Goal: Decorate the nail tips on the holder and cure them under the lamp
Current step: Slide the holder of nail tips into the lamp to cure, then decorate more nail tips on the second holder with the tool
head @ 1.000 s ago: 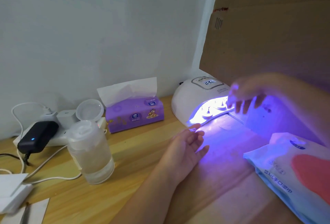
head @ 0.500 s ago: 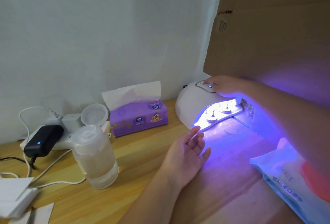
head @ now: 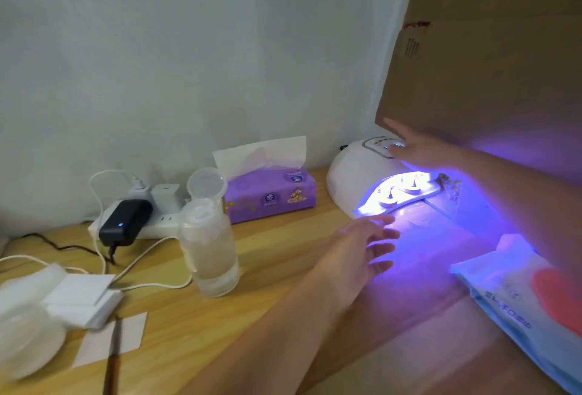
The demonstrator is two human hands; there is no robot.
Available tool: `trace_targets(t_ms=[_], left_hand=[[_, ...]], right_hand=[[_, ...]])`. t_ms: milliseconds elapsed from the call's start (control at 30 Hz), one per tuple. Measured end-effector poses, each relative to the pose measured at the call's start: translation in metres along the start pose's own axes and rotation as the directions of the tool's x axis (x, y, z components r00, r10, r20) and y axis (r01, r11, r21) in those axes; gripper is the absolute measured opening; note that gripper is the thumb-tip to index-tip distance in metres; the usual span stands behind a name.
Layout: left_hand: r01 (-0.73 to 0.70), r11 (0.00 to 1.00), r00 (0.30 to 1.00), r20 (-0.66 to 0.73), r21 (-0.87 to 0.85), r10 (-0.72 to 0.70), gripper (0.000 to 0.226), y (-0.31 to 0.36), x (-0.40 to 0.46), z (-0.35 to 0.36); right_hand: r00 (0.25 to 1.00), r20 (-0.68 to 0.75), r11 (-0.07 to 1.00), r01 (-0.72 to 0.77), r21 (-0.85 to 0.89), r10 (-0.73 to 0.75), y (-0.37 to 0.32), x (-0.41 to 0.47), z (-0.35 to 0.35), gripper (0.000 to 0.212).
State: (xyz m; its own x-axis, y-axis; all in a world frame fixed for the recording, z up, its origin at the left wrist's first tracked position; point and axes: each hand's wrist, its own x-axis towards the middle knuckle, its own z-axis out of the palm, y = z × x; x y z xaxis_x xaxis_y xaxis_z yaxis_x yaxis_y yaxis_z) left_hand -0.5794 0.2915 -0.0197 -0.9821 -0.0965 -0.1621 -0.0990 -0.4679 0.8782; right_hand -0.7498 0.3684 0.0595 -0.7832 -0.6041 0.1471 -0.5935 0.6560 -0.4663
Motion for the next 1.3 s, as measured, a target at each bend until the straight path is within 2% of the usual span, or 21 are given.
trace_targets(t_ms=[67,133,200,233,300,367,433,467,567,633,700,800,933,1000,1067,1167,1200,1233,1300], left_hand=[[-0.04,0.952,0.991,0.134,0.303,-0.001,0.025,0.012,-0.02,0.002],[-0.131,0.801,0.966,0.255,0.584,-0.028,0.021,0.021,-0.046,-0.001],[-0.233,0.665,0.939,0.343,0.709,-0.036,0.016,0.024,-0.075,-0.011],[-0.279,0.616,0.924,0.38,0.737,-0.037,0.017,0.024,-0.091,-0.018],[-0.359,0.535,0.897,0.441,0.765,-0.029,0.017,0.025,-0.124,-0.033],[-0.416,0.41,0.894,0.448,0.812,0.018,0.016,0.025,-0.149,-0.053],[-0.395,0.225,0.918,0.37,0.891,0.146,0.011,0.026,-0.168,-0.077],[-0.367,0.186,0.919,0.323,0.911,0.227,0.012,0.027,-0.178,-0.089],[-0.343,0.148,0.88,0.262,0.928,0.397,0.033,0.032,-0.21,-0.121],[-0.327,0.075,0.851,0.259,0.942,0.456,0.03,0.032,-0.232,-0.142],[-0.273,0.059,0.855,0.214,0.96,0.472,0.029,0.031,-0.254,-0.16],[-0.17,0.108,0.878,0.101,0.98,0.467,0.039,0.03,-0.283,-0.181],[-0.169,0.159,0.853,0.064,0.973,0.518,0.035,0.027,-0.308,-0.202],[-0.18,0.159,0.84,0.067,0.971,0.539,0.033,0.025,-0.314,-0.211],[-0.19,0.172,0.82,0.06,0.967,0.569,0.03,0.025,-0.32,-0.218],[-0.189,0.208,0.787,0.022,0.96,0.616,0.029,0.025,-0.326,-0.227],[-0.189,0.219,0.774,0.008,0.957,0.633,0.028,0.025,-0.327,-0.23],[-0.187,0.233,0.76,-0.01,0.954,0.65,0.027,0.026,-0.329,-0.232],[-0.183,0.282,0.728,-0.063,0.942,0.682,0.026,0.029,-0.331,-0.238]], right_hand=[[0.993,-0.108,0.993,0.065,0.103,-0.054,-0.007,-0.01,-0.002,0.047],[0.932,-0.351,0.988,0.129,0.09,-0.09,-0.019,-0.023,-0.003,0.029],[0.818,-0.548,0.968,0.245,0.054,-0.176,-0.038,-0.042,-0.003,0.01],[0.759,-0.6,0.942,0.335,0.03,-0.251,-0.051,-0.053,-0.001,0.005],[0.639,-0.626,0.86,0.501,-0.102,-0.447,-0.081,-0.079,0.006,0.01],[0.541,-0.527,0.732,0.626,-0.269,-0.656,-0.115,-0.107,0.017,0.02],[0.449,-0.35,0.563,0.735,-0.379,-0.822,-0.143,-0.132,0.035,0.022],[0.416,-0.253,0.485,0.783,-0.388,-0.874,-0.154,-0.142,0.046,0.021],[0.355,0.054,0.319,0.888,-0.332,-0.933,-0.181,-0.164,0.081,0.017],[0.34,0.239,0.263,0.916,-0.303,-0.91,-0.196,-0.171,0.106,0.012],[0.312,0.391,0.193,0.93,-0.314,-0.866,-0.211,-0.172,0.131,0.019],[0.284,0.519,0.101,0.93,-0.353,-0.806,-0.229,-0.167,0.164,0.027],[0.217,0.622,-0.046,0.924,-0.379,-0.752,-0.244,-0.166,0.18,0.018],[0.157,0.652,-0.164,0.9,-0.405,-0.742,-0.248,-0.168,0.179,0.009],[0.091,0.625,-0.245,0.869,-0.43,-0.775,-0.249,-0.166,0.176,0.015],[0.035,0.551,-0.24,0.876,-0.418,-0.834,-0.251,-0.158,0.169,0.012],[0.013,0.484,-0.219,0.88,-0.421,-0.875,-0.253,-0.155,0.166,0.006],[0.007,0.384,-0.172,0.886,-0.431,-0.923,-0.257,-0.153,0.162,0.01],[0.054,0.131,-0.004,0.912,-0.41,-0.99,-0.267,-0.152,0.16,0.017]])
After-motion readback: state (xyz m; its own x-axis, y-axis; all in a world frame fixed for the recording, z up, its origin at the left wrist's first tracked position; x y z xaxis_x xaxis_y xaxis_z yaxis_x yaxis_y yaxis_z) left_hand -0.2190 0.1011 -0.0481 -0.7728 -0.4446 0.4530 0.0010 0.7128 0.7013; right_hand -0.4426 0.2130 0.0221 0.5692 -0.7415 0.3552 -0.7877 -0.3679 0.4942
